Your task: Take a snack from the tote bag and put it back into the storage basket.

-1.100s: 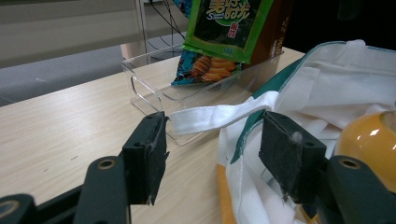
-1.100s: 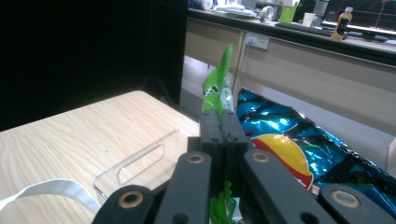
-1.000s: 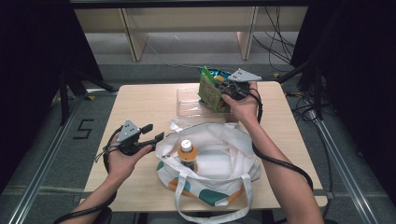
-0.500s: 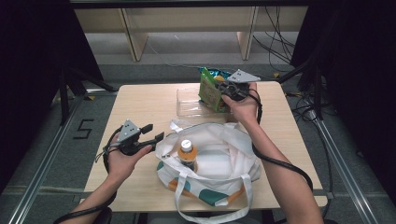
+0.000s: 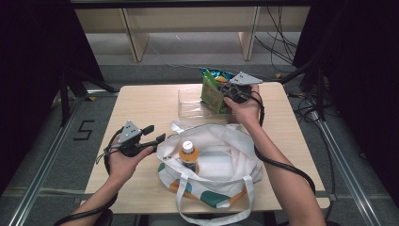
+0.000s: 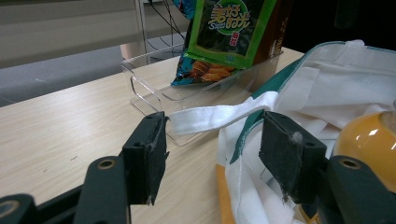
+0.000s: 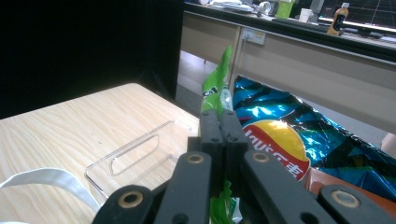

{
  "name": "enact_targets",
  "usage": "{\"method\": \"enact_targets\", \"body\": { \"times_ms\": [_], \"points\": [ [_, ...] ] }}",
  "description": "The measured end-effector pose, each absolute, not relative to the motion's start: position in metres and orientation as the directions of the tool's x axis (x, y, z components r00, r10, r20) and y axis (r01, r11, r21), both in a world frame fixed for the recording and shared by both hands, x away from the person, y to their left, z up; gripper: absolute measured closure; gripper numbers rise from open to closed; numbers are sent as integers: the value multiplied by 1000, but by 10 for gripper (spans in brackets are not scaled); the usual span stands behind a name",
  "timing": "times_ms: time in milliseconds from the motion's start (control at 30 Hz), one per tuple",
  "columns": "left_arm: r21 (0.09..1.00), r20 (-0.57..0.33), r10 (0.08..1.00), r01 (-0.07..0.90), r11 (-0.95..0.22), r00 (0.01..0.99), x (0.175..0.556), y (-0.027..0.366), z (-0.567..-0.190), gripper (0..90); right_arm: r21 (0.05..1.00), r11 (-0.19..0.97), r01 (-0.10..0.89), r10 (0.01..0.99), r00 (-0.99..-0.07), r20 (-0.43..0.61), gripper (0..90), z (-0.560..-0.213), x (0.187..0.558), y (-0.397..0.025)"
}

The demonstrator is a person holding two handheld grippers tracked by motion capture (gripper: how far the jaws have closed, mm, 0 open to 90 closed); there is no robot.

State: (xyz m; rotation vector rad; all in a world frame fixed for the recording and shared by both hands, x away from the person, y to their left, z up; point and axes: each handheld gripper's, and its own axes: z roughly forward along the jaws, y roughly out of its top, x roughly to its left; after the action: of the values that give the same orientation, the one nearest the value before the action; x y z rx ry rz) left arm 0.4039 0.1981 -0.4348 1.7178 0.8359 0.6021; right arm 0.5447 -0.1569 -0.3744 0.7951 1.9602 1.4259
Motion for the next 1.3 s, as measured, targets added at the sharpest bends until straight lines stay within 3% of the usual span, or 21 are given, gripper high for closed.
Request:
{"method": "enact_targets", "body": {
  "times_ms": [1300],
  "points": [
    [956,-19,779,239,-169,626,404,197,-436,403,946,288,152,750,-650,-124,900,-379,542,-165]
  ]
}}
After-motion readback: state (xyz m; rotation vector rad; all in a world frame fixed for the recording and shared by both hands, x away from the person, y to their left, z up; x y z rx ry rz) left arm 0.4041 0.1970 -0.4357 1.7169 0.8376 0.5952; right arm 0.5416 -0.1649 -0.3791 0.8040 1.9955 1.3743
